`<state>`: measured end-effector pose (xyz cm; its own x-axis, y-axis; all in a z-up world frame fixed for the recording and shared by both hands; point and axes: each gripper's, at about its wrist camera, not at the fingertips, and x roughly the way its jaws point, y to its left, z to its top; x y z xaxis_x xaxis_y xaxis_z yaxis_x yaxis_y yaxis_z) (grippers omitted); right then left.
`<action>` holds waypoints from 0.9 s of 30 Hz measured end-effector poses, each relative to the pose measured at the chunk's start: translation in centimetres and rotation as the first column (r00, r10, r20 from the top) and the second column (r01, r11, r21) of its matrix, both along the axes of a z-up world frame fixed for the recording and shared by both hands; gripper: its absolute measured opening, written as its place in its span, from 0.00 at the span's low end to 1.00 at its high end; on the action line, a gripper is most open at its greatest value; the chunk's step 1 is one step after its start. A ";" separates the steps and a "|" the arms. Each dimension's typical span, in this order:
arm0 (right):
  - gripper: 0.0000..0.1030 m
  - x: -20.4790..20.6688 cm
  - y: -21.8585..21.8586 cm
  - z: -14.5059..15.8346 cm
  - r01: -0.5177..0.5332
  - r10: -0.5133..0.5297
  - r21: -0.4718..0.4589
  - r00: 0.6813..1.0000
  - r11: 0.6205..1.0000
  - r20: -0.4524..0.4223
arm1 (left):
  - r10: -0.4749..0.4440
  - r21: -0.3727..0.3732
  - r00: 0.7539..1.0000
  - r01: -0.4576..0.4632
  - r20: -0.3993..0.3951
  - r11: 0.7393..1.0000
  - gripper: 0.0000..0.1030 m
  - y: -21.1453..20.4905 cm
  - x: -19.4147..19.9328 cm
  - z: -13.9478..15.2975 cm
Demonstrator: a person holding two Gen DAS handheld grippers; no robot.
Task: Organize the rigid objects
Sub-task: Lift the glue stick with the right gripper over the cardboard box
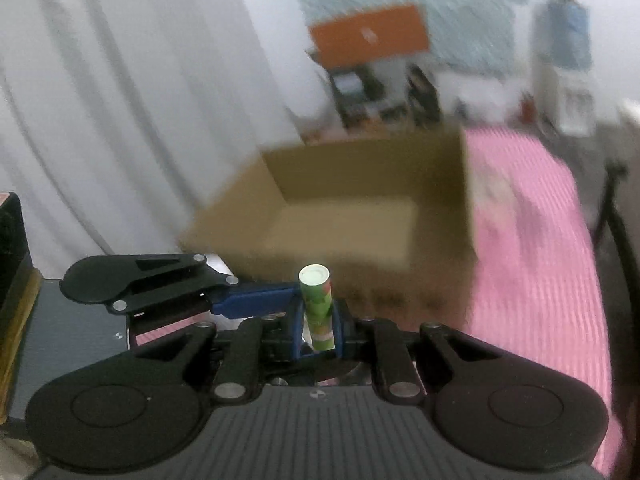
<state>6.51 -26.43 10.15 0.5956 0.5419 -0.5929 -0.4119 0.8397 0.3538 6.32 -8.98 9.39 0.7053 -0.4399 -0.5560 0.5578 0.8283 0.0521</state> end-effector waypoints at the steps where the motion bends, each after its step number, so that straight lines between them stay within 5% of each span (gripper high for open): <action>1: 0.16 0.9 0.8 1.0 -0.021 0.021 0.011 1.000 1.000 0.020 | 0.023 -0.001 1.000 -0.023 0.002 1.000 0.41 0.8 0.8 0.7; 5: 0.16 5.3 4.1 2.9 -0.109 0.107 0.056 0.994 0.993 0.027 | 0.110 0.028 0.993 -0.109 -0.033 0.994 0.41 3.2 4.7 1.6; 9: 0.16 11.4 7.6 2.6 -0.182 0.189 0.097 0.980 0.979 -0.070 | 0.172 0.056 0.976 -0.166 -0.132 0.985 0.41 4.8 9.6 -0.1; 19: 0.16 23.5 12.4 -5.7 -0.202 0.256 0.173 0.880 0.964 -0.400 | 0.250 0.152 0.925 -0.213 -0.287 0.965 0.42 7.9 15.8 -5.4; 27: 0.15 28.1 14.9 -9.3 -0.223 0.270 0.153 0.817 0.963 -0.509 | 0.280 0.158 0.908 -0.241 -0.312 0.958 0.47 8.6 16.6 -5.9</action>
<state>34.59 -11.49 0.82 0.0507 0.6893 -0.7227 -0.3356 0.6933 0.6377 22.91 -0.38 3.53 0.5551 -0.1857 -0.8108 0.3248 0.9458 0.0058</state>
